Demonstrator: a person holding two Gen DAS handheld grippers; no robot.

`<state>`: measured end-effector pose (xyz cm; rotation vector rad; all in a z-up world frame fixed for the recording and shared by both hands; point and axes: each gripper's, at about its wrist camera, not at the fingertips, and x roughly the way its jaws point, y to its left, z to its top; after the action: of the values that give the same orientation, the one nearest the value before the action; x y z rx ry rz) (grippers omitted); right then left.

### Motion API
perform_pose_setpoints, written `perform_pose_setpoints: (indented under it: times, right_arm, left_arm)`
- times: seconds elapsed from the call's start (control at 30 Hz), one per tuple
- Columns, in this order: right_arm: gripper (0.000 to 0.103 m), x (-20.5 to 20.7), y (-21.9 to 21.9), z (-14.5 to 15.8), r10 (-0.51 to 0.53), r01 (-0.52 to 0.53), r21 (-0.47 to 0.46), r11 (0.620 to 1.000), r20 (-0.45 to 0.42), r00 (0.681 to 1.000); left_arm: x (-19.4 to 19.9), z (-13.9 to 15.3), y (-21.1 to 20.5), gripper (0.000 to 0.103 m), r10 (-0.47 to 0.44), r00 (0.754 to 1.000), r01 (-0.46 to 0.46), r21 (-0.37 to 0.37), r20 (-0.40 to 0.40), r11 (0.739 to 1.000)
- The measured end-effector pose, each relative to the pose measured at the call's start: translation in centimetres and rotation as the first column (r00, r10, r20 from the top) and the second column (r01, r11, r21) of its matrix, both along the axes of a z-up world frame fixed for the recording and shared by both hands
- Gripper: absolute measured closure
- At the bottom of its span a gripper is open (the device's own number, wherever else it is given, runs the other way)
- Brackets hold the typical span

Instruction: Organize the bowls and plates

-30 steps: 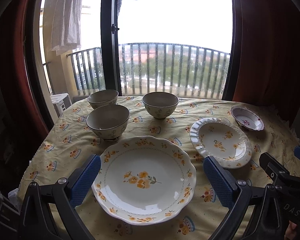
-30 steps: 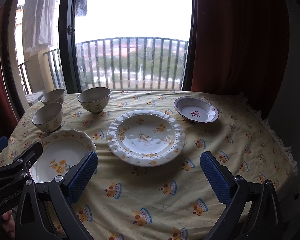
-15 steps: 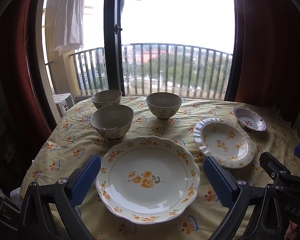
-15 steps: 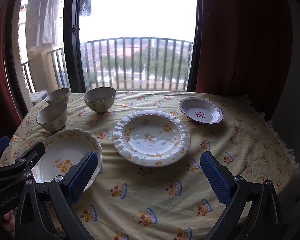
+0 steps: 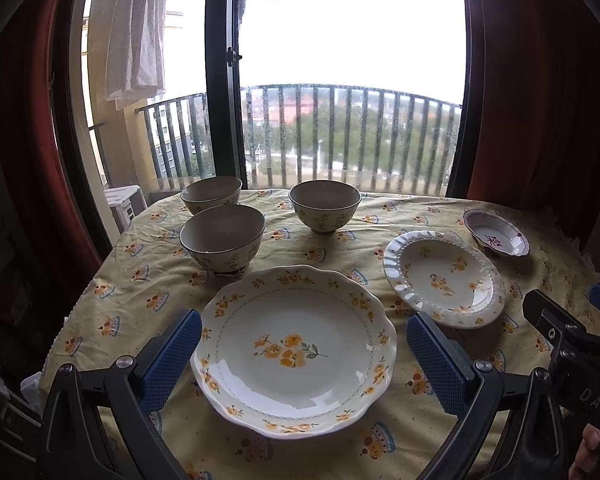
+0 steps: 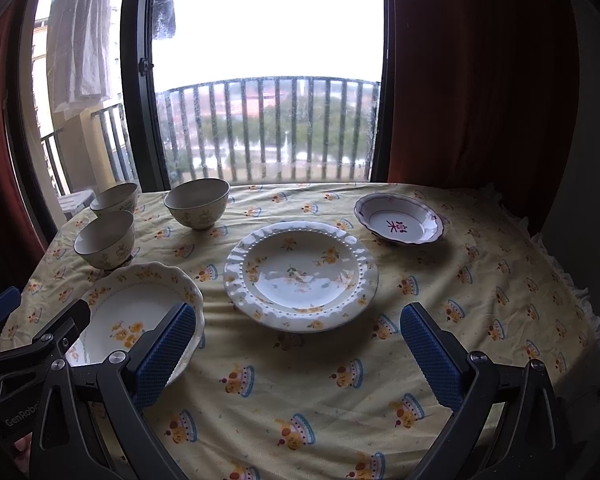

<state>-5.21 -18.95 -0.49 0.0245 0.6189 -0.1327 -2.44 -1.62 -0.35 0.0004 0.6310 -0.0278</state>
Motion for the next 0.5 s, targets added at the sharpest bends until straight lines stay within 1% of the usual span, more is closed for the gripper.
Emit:
perform_pose_setpoints:
  times: [0.5]
  right_arm:
    - [0.000,-0.30,-0.13,0.11,-0.001,0.001,0.001,1.000,0.005,1.000]
  left_arm:
    - [-0.36,0.00,-0.01,0.000,-0.004,1.000,0.004,-0.002,0.009,1.000]
